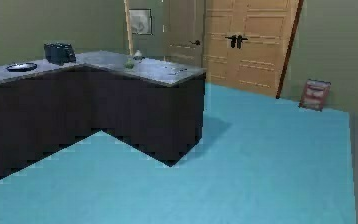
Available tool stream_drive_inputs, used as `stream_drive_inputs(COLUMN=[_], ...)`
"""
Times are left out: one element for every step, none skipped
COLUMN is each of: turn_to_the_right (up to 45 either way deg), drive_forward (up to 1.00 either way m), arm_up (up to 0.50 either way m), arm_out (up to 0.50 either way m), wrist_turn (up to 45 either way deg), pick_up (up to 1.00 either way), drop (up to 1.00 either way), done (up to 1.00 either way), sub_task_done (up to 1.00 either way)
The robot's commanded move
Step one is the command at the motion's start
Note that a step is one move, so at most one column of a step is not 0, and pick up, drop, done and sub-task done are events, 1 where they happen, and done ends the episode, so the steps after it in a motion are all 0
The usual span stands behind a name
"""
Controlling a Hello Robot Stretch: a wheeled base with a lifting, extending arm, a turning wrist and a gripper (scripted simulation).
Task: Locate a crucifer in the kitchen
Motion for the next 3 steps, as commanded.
stream_drive_inputs(turn_to_the_right=[0.0,-21.0,0.0], drive_forward=[0.95,0.0,1.0], arm_up=[0.0,0.0,0.0], arm_out=[0.0,0.0,0.0], wrist_turn=[0.0,0.0,0.0], pick_up=[0.0,0.0,0.0], drop=[0.0,0.0,0.0], done=[0.0,0.0,0.0], sub_task_done=[0.0,0.0,0.0])
